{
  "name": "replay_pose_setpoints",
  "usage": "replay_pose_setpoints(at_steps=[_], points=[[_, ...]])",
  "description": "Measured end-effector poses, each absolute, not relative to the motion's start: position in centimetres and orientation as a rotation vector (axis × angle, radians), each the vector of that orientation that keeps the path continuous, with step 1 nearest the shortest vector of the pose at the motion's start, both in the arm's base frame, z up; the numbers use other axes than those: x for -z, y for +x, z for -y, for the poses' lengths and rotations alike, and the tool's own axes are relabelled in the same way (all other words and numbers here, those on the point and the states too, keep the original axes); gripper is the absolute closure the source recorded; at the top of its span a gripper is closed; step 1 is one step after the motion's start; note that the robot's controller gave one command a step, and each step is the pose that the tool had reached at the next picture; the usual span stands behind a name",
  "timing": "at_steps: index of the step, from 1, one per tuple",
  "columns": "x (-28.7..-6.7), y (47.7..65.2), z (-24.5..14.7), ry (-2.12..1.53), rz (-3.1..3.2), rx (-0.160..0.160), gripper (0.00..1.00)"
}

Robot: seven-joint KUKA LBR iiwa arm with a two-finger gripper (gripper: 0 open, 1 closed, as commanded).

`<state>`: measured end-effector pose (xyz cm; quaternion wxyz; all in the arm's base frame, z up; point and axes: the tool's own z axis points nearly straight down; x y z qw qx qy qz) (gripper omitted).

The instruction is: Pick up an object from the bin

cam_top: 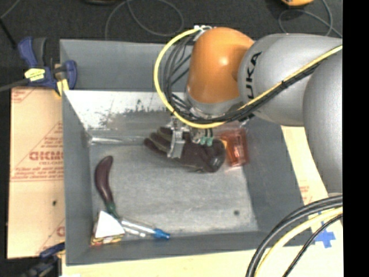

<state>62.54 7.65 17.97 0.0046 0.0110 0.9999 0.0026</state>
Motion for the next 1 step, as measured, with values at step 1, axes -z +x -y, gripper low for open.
replay_pose_setpoints(at_steps=[1], points=[[-22.42, 63.23, -7.86, 0.001, -3.137, -0.004, 1.00]])
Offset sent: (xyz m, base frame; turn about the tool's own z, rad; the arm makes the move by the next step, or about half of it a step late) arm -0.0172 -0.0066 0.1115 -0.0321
